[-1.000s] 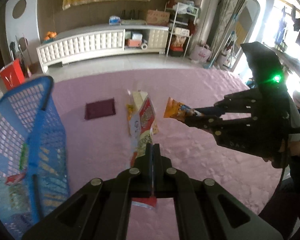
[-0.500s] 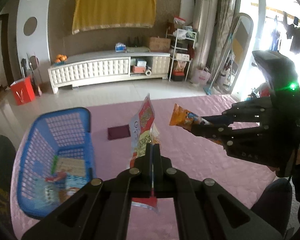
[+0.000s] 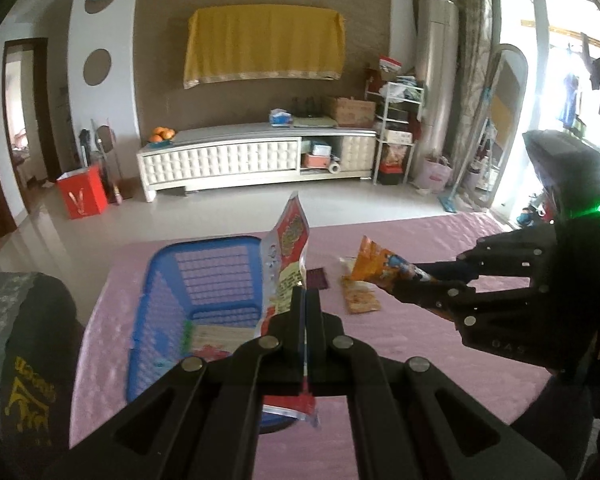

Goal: Organize snacks
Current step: 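Carry both packs over the blue basket and open both tools to drop them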

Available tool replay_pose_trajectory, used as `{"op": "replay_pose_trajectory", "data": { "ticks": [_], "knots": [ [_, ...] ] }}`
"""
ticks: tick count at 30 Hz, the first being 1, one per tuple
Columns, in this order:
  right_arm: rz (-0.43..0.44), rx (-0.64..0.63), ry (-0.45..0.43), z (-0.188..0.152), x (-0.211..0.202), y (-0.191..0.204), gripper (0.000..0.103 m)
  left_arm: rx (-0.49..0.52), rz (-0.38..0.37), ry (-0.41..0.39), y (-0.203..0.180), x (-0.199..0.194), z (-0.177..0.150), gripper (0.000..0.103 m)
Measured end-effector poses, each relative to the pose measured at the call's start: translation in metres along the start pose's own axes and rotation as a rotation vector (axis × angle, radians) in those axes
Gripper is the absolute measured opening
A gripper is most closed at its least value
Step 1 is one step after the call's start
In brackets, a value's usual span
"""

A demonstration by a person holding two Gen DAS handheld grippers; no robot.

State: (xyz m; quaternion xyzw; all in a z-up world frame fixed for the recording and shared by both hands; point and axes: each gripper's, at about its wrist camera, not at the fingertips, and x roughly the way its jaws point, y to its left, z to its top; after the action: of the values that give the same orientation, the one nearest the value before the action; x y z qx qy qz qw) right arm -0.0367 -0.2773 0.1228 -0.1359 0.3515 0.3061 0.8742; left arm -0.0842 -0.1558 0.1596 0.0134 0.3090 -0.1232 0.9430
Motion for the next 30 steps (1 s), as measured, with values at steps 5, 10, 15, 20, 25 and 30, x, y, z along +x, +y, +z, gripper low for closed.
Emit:
{"op": "replay_pose_trajectory", "data": {
  "ticks": [5,10,15,20,25,30],
  "knots": [
    [0.031,0.013,0.001,0.005,0.012,0.009,0.019,-0.028,0.026,0.003,0.025,-0.002,0.0,0.0],
    [0.033,0.018,0.008,0.007,0.025,0.009,0.019,-0.048,0.037,0.021,0.04,0.008,0.0,0.0],
    [0.037,0.037,0.029,0.007,0.037,0.005,0.019,-0.068,0.033,0.068,0.051,0.032,-0.01,0.0],
    [0.041,0.061,0.048,0.004,0.049,-0.003,0.019,-0.07,0.03,0.118,0.057,0.061,-0.014,0.0],
    [0.038,0.08,0.076,-0.002,0.061,-0.012,0.019,-0.06,0.02,0.167,0.056,0.087,-0.021,0.0],
    [0.043,0.109,0.088,-0.007,0.062,-0.014,0.019,-0.057,0.04,0.2,0.055,0.093,-0.025,0.03]
  ]
}}
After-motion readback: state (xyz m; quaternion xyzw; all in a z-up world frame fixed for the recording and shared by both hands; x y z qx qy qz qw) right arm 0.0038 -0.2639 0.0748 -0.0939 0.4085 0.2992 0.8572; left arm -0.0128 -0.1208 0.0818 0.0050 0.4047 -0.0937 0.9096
